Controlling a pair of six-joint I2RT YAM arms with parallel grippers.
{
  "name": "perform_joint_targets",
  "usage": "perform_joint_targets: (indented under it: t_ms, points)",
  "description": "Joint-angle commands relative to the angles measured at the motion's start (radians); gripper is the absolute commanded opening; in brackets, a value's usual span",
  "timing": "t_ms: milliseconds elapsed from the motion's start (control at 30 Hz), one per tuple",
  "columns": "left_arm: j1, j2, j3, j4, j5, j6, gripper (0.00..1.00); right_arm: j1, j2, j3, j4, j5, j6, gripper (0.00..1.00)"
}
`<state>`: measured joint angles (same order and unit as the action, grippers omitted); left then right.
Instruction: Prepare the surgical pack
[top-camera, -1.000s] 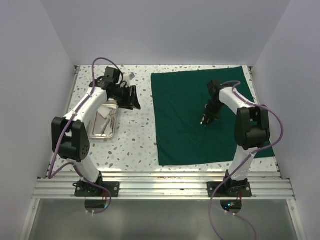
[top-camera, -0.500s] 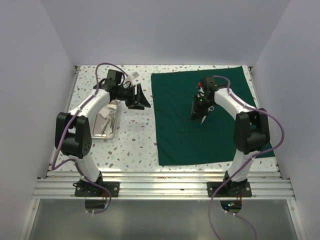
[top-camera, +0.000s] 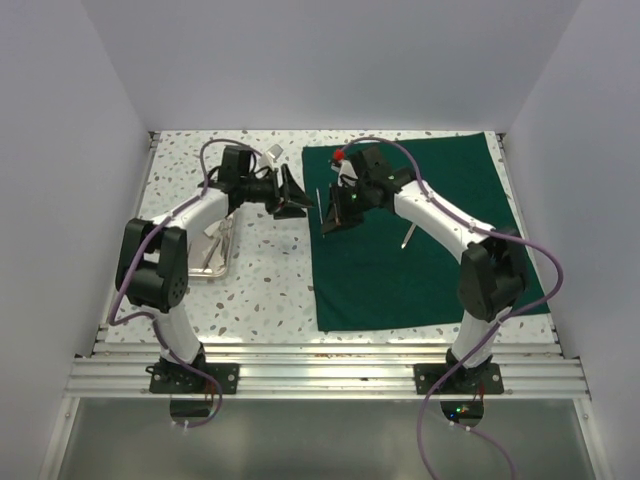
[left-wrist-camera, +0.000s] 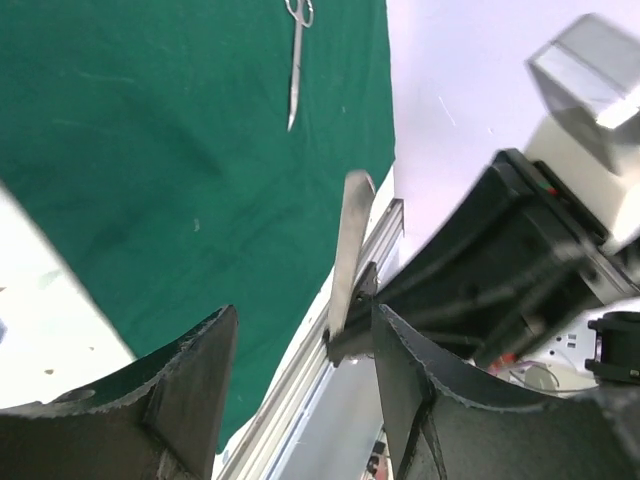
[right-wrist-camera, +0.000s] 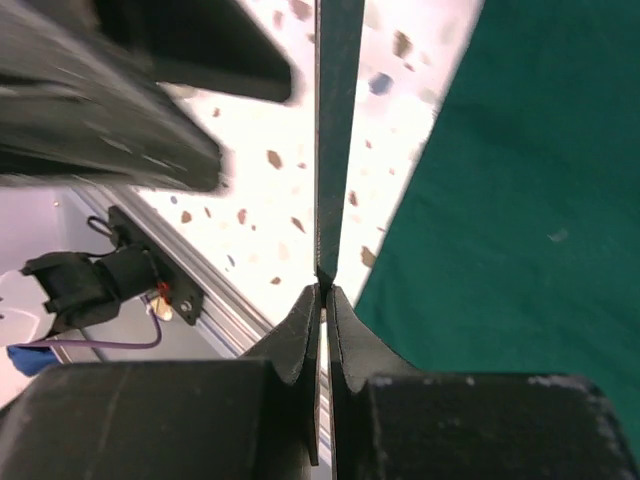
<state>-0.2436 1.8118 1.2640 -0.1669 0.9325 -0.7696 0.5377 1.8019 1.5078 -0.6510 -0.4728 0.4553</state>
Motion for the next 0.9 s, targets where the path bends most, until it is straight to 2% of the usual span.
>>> perform_joint_targets:
  t_ms: [0,300,367,400,467,500,533,567,633,733,767,833,867]
  points:
    - [-0.031,0.017,0.011,0.072,0.008,-0.053,0.59,0.031,0.022,0.069,0.044,-0.032,0.023,0.00]
    - [-0.060,0.041,0.021,0.067,-0.003,-0.063,0.55,0.067,0.043,0.115,0.028,-0.032,0.020,0.00]
    - [-0.060,0.044,0.021,0.060,-0.003,-0.062,0.45,0.067,0.040,0.115,0.022,-0.030,0.019,0.00]
    - [-0.060,0.046,0.023,0.053,-0.004,-0.050,0.33,0.067,0.040,0.115,0.022,-0.033,0.017,0.00]
    - [-0.057,0.043,0.043,-0.014,-0.038,-0.017,0.19,0.067,0.042,0.118,0.014,-0.033,0.011,0.00]
    - [-0.056,0.046,0.054,-0.049,-0.053,0.034,0.05,0.068,0.047,0.121,0.004,-0.032,0.008,0.00]
    - [-0.048,0.046,0.083,-0.090,-0.070,0.068,0.00,0.067,0.054,0.133,-0.030,-0.030,0.003,0.02]
    - [-0.042,0.050,0.096,-0.180,-0.107,0.102,0.00,0.067,0.060,0.143,-0.050,-0.026,-0.010,0.16]
    - [-0.008,0.050,0.110,-0.241,-0.135,0.179,0.00,0.062,0.080,0.167,-0.103,-0.003,-0.030,0.25]
    - [0.067,0.031,0.132,-0.354,-0.219,0.278,0.00,0.039,0.082,0.163,-0.146,0.040,-0.035,0.32]
    - [0.088,0.015,0.141,-0.426,-0.286,0.309,0.00,0.028,0.080,0.158,-0.159,0.058,-0.032,0.36]
    - [0.156,-0.002,0.181,-0.506,-0.375,0.400,0.00,-0.016,0.080,0.146,-0.203,0.107,-0.036,0.39]
    - [0.174,-0.017,0.198,-0.581,-0.488,0.430,0.00,-0.034,0.082,0.140,-0.216,0.112,-0.037,0.39]
